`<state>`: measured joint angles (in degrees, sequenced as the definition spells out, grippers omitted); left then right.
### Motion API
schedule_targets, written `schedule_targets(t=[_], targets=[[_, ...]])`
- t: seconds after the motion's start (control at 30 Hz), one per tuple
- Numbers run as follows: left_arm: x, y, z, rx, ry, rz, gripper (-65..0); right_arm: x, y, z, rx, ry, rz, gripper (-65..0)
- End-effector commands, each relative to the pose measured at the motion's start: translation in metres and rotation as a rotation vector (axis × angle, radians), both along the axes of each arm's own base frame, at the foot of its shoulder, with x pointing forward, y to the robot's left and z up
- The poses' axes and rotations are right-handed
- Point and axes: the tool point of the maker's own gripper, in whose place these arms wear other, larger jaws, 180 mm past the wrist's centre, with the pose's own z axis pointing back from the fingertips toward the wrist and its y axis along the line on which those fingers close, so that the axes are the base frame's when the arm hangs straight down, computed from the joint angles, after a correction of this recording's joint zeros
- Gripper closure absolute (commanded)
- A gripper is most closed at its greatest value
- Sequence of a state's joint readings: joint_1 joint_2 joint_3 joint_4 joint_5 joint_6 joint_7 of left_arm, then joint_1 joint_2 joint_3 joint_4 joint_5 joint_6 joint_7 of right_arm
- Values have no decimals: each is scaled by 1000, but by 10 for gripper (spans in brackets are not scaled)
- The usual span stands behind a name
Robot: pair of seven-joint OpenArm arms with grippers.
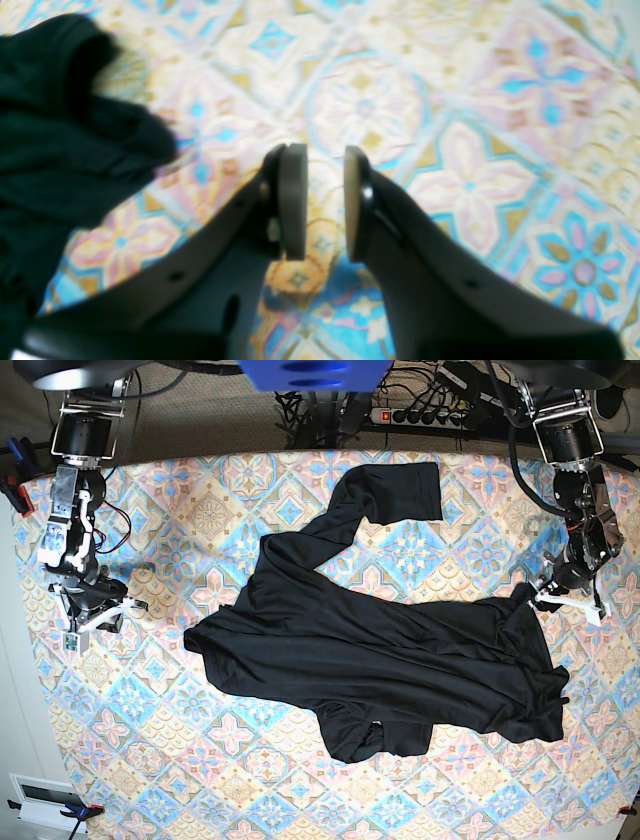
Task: Layout the t-shirt on the table in an organized manner, then fold the t-shirt properly
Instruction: 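Drag the shirt edge with the left gripper along the table and release, then grasp the shirt side edge with the left gripper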
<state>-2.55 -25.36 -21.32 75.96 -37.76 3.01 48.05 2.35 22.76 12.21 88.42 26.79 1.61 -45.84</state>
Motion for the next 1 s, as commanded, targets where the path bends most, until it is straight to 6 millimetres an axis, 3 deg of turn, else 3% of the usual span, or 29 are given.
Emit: schedule_targets(t=[0.0,0.17,0.63,0.77,0.97], targets=[[12,9,19,29,-56,3,-284,10,1,16,-2,-59,8,-122],[25,-6,22,-6,-84,-6,-284,10,5,14,9,-59,8,-121],[36,-20,42,-10,-120,-49,-284,12,5,16,9,-64,5,-121],[41,-34,37,-24,-117,-70,-284,12,4,16,9,-64,3,-121],[41,-39,35,-27,-114,-80,-284,12,3,16,10,-65,0,-121]])
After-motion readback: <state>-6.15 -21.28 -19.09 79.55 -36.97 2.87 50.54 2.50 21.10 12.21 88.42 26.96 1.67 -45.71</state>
